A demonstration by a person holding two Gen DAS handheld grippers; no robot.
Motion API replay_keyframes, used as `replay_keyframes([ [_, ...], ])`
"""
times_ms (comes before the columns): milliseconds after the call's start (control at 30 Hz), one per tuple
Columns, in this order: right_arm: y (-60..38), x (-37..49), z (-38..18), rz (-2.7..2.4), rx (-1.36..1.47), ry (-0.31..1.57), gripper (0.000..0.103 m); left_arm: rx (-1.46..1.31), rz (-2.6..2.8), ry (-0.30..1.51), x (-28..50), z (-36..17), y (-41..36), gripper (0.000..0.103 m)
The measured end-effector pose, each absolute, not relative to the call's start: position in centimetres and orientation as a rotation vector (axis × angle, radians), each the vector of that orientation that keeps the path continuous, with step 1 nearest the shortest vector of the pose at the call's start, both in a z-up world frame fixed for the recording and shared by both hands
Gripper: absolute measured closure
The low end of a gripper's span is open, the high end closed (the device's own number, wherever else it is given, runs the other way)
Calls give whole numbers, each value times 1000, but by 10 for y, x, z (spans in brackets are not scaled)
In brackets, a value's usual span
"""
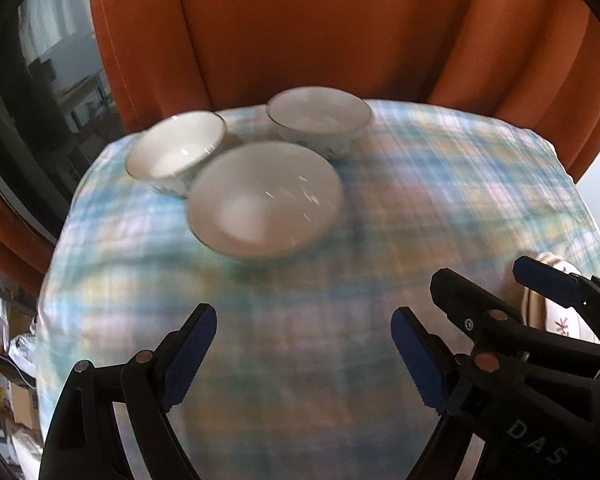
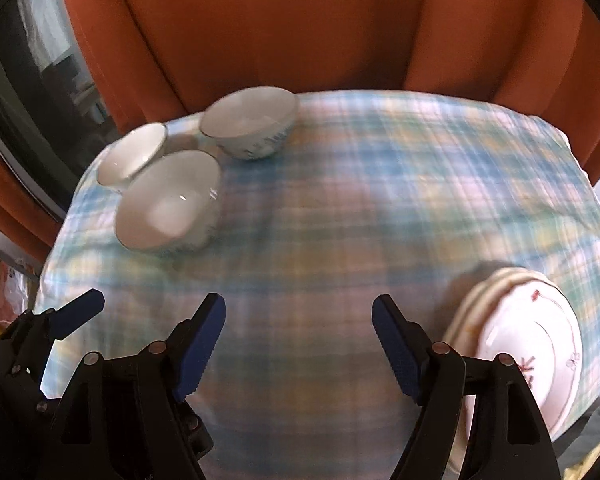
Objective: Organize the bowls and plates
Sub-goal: 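Move both grippers to the plain white plate among the bowls, then clamp the rim of the plain white plate with both grippers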
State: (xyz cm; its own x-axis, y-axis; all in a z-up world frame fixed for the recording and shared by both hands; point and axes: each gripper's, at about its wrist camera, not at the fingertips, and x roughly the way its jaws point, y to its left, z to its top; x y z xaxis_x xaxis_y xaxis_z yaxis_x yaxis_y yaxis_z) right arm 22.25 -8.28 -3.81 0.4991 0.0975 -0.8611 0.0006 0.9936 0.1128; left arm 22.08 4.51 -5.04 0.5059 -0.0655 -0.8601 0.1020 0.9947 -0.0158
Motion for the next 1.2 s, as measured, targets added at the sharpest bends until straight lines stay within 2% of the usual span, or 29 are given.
replay_keyframes([
  [100, -63, 239, -32, 86, 77, 1025, 24, 25, -81, 1027, 236, -50, 59, 20],
  [167, -54, 251, -31, 94, 59, 1018, 24, 17, -81, 1020, 248, -51, 66, 31],
  [467, -25, 307, -40, 72, 66, 1002, 26, 16, -6, 1000, 296, -60, 87, 37],
  [533, -19, 318, -44, 64, 78, 1005, 33, 12, -1, 1007, 306, -65, 87, 40],
  [600, -14, 327, -49, 75, 82, 1010, 47, 22, 7, 1015, 314, -71, 87, 43],
  [700, -13, 340, -59, 64, 88, 1031, 52, 35, 25, 1039, 326, -81, 88, 48],
  [833, -13, 352, -70, 62, 88, 1062, 60, 37, 29, 1064, 337, -91, 91, 61],
  [933, -13, 358, -77, 63, 93, 1084, 65, 33, 30, 1080, 342, -97, 93, 65],
  [1067, -10, 365, -84, 67, 90, 1102, 81, 29, 27, 1085, 346, -102, 96, 70],
  [1200, -6, 367, -84, 61, 69, 1100, 81, 25, 19, 1093, 345, -102, 98, 71],
])
